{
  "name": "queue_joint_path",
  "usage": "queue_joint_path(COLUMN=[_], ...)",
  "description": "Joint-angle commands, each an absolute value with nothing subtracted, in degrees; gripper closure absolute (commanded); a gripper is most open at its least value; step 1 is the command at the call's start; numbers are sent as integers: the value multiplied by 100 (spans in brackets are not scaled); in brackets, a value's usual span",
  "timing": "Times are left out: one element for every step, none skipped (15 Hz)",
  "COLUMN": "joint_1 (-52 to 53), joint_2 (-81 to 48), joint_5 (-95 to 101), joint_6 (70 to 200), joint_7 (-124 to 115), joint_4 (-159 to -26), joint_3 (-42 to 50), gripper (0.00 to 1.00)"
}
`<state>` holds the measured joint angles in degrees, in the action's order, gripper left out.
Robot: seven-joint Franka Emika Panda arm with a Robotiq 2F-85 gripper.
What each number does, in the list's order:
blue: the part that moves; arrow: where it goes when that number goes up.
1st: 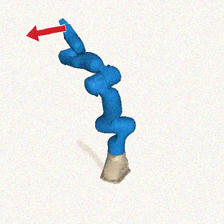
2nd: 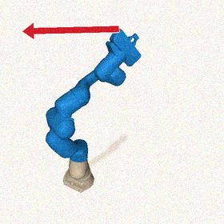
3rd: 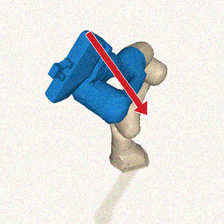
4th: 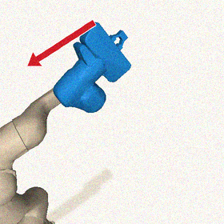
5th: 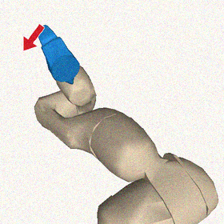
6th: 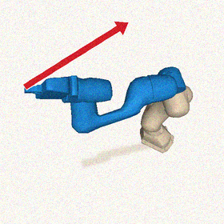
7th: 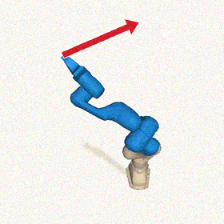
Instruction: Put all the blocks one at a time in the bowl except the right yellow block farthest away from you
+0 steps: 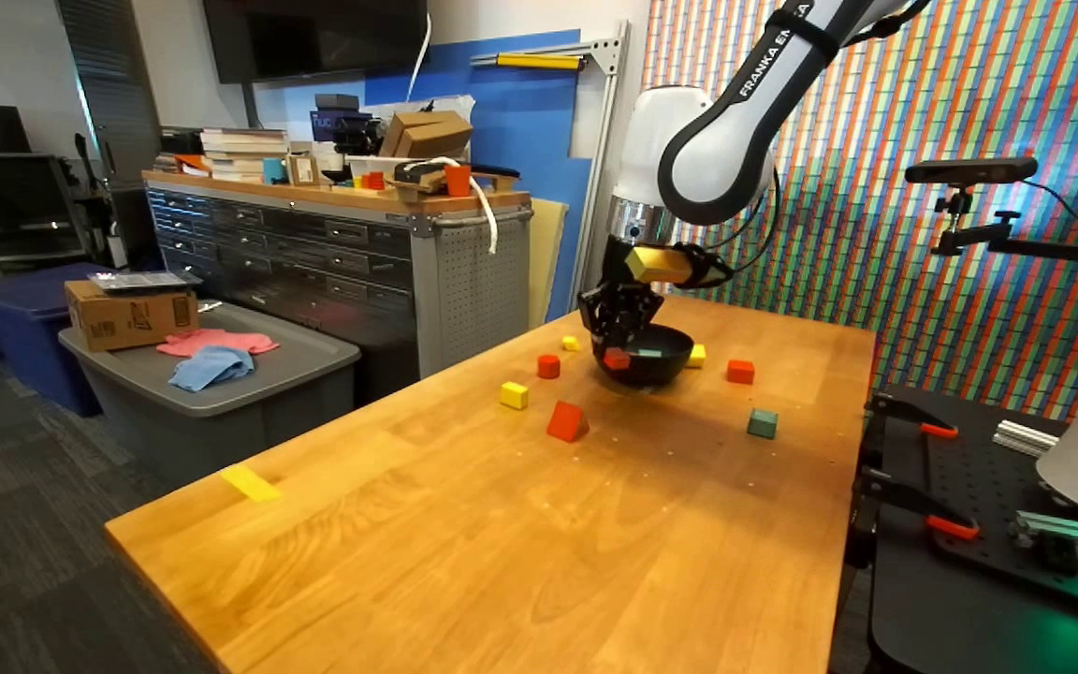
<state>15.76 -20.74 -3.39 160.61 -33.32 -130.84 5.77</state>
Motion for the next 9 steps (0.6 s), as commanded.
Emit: queue_joint_path(joint_1=[1207,1119,994,1080,1022,1068,1071,1104,1110], joint_2=[-1895,-1878,-1839,-1823,-1800,-1819,-1843,-1873,-1944], joint_5=[-547,-598,-716,-578,-619,-514,-485,-427,-414], joint_6=[16226,16227,16190,16286,16291,16320,16335,16347,16328], joint_7=[-3281,-3248,-3155,-3354,-3331,-3461,-3536,-3661,-3759], joint_4=[-13109,-13111,-13119,-13146,-13148,-13116,-13094,-13074,-13013], joint_3=[564,538,443,608,587,702,761,857,918], gripper=[90,90,90,91,91,91,91,91,91])
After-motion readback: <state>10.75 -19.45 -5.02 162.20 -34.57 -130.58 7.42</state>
